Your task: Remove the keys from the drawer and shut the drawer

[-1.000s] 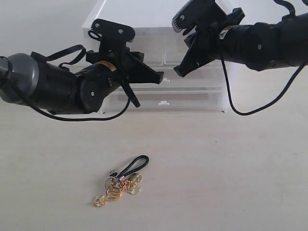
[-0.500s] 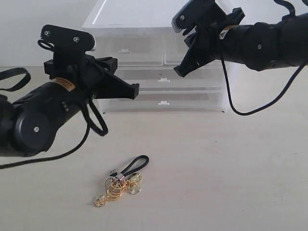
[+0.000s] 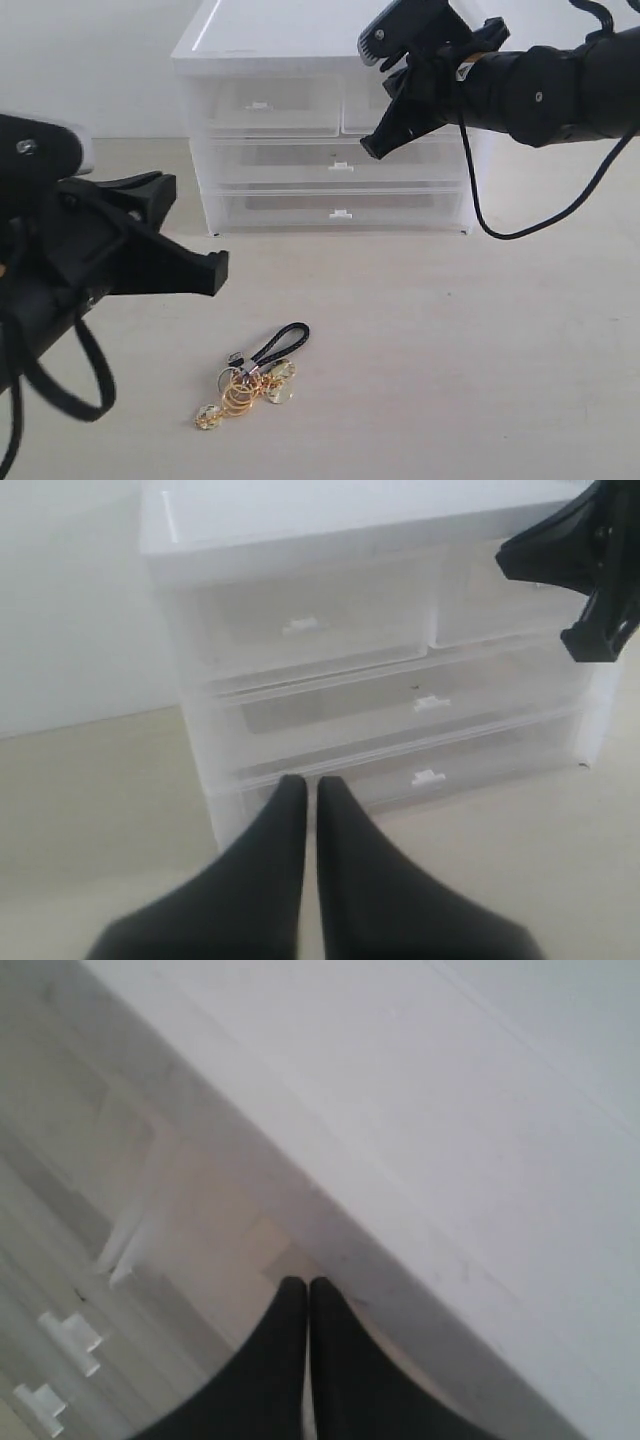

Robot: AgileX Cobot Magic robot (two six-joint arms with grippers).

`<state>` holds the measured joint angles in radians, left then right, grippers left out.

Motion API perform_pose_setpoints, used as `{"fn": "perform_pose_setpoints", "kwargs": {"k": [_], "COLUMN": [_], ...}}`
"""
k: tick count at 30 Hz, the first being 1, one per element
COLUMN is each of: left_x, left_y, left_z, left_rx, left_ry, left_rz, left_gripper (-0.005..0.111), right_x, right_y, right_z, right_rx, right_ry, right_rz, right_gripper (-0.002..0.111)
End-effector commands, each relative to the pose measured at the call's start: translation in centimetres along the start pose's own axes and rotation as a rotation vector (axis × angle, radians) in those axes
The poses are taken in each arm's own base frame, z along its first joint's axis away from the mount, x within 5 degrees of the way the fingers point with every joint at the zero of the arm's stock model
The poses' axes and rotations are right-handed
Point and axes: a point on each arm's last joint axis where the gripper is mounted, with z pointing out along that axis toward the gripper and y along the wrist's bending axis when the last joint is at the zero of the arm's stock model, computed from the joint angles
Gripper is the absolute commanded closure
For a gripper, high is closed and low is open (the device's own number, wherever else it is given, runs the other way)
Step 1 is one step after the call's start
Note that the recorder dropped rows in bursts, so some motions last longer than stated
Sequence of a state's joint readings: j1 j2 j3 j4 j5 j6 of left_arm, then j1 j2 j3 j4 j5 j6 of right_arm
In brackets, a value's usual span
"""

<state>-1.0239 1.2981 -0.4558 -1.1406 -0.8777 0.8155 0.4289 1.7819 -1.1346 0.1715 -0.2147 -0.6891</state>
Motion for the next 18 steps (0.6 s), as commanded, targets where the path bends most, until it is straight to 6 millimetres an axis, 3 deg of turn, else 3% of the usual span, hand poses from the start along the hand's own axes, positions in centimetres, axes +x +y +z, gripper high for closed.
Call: {"fn": "perform_pose_setpoints", "kwargs": {"k": [1,9,18], "left_x": [0.4,0.6,-0.1], "left_y": [1.3,2.7,3.3], "left_z": [-3.1,-5.2,-5.8], "left_rx": [-0.115,-0.116,-0.112], "left_ry": [0.055,0.032,0.011], "left_rz": [-0.015,-0.040,-0.011], "left_gripper": [0.103,0.103,0.103], "right_x": [-1.5,-3.8,-1.7], "right_y": [-1.8,-3.2,-2.3], "right_z": [-0.9,-6.4,-14.9], "right_rx": [0.097,0.131,0.155], "right_ry": [-0.098,-0.186,-0.255], "right_rz": [0.044,0.129,0.264], "right_gripper": [0.109,0.109,0.109]}}
